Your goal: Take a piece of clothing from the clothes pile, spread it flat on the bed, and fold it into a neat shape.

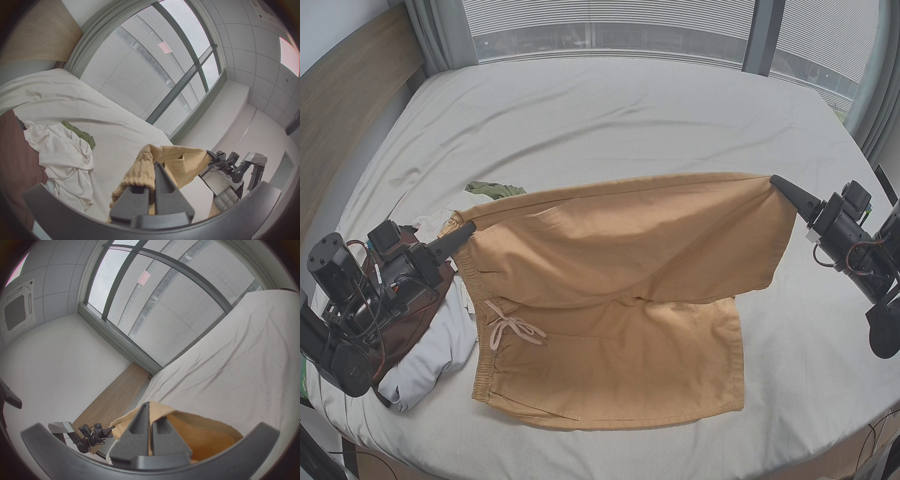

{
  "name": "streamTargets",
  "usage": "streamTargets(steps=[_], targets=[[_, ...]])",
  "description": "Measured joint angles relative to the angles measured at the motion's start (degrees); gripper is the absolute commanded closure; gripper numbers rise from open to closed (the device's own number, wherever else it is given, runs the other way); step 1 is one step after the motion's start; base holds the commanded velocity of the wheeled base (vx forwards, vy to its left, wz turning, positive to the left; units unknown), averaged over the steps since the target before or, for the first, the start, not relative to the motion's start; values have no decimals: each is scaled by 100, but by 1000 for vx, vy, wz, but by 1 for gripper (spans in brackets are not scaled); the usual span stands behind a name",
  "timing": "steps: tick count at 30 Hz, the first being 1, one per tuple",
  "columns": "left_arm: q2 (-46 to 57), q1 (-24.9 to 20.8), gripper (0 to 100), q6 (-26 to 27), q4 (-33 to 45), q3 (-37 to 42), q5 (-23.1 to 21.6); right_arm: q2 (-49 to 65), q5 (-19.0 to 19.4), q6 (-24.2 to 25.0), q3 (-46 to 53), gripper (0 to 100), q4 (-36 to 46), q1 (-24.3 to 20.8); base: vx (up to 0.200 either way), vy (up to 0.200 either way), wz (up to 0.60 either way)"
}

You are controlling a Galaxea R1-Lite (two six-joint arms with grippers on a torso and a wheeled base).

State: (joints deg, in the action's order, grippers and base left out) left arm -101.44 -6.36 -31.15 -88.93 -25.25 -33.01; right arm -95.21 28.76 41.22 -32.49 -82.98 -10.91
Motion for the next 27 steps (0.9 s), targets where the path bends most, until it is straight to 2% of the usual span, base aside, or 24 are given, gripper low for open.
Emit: streamTargets(steps=[22,27], targets=[[-335,-11,100,316,-7,232,44,-333,37,-13,20,100,-9,249,0,0,0],[-517,2,100,338,-7,-9,255,-567,39,-13,-166,100,0,289,0,0,0]])
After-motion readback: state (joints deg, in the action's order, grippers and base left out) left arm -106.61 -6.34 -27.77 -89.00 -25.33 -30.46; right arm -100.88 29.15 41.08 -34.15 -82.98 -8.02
